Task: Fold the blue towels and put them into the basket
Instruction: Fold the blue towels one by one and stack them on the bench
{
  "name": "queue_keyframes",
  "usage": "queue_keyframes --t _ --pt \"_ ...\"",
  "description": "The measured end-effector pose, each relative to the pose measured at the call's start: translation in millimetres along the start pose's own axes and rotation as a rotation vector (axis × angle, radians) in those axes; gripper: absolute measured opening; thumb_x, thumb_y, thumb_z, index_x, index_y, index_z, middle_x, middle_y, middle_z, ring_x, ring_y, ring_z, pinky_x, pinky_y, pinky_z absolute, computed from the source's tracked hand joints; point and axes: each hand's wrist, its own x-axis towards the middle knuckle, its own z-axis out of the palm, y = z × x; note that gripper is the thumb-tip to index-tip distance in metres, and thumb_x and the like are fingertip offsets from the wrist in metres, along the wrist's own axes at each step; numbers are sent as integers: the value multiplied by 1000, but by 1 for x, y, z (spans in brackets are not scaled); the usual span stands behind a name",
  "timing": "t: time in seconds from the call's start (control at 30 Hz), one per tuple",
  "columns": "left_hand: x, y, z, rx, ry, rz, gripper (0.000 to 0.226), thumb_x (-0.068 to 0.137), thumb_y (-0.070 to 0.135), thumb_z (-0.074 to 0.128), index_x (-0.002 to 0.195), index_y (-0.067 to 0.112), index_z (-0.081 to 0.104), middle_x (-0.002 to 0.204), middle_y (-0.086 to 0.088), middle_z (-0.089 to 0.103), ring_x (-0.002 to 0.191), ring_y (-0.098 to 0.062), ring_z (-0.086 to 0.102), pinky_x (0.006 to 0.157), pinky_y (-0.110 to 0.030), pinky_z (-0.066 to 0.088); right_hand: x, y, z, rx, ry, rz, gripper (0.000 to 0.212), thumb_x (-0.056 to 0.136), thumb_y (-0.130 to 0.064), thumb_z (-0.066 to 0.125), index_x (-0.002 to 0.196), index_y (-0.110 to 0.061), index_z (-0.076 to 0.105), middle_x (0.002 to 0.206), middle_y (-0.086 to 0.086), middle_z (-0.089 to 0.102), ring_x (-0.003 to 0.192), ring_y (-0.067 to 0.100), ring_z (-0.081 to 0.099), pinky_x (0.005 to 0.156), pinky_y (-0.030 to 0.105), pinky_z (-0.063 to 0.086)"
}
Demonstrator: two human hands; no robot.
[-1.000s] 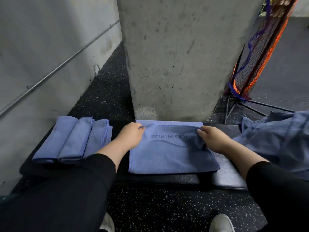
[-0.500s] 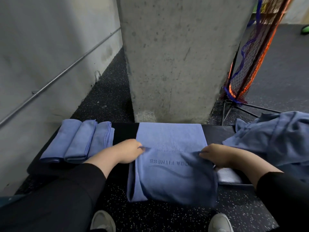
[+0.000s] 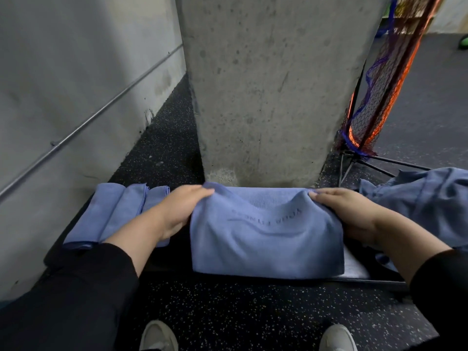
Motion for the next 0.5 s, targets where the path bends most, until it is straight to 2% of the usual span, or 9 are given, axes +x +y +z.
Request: queue_keyframes --t 0.07,0.1,0.13,0.2,0.27,0.37,0.43,0.5 --pt "20 -1 0 73 157 67 33 99 37 53 102 11 73 105 -8 76 105 -22 70 96 -41 52 23 -1 5 -66 157 -88 25 103 -23 54 108 -7 73 103 16 75 96 30 70 93 45 54" --pt "30 -3 1 176 228 85 43 93 49 52 101 12 73 104 -9 76 105 -25 69 97 -44 52 34 -1 7 -190 239 -132 25 102 -26 55 104 -10 74 96 9 77 90 25 71 88 44 56" --pt "39 -7 3 289 287 95 49 90 54 50 98 11 71 99 -10 75 100 -27 69 91 -43 53 46 1 8 -315 296 -158 27 101 -30 56 102 -10 74 87 3 76 82 22 70 82 45 58" --pt "54 -14 10 485 320 109 42 99 43 49 87 6 66 80 -12 67 77 -25 60 66 -33 43 61 6 11 -502 325 -174 34 101 -32 54 93 -2 68 69 0 61 65 17 56 62 39 53" --pt "67 -22 19 637 307 103 38 104 30 48 76 6 58 69 -9 57 67 -24 50 54 -33 29 72 13 16 -672 314 -147 36 102 -29 52 85 0 63 63 1 48 59 15 41 52 31 35" --pt "82 -36 23 791 236 55 33 105 25 45 82 7 61 73 -7 59 73 -30 55 53 -32 30 78 21 24 -824 300 -61 39 103 -26 48 85 8 59 74 19 58 67 23 46 58 35 32" --pt "86 -42 25 885 161 16 31 105 21 42 99 7 68 84 -8 62 78 -30 58 54 -31 30 83 25 22 -829 320 -21 40 103 -24 47 82 8 57 83 26 64 74 31 56 65 37 39" --pt "86 -41 26 922 108 -11 31 105 20 40 105 10 69 94 -7 65 82 -30 62 60 -31 37 83 27 18 -772 318 12 38 102 -23 48 79 6 56 83 27 64 83 38 64 74 40 49"
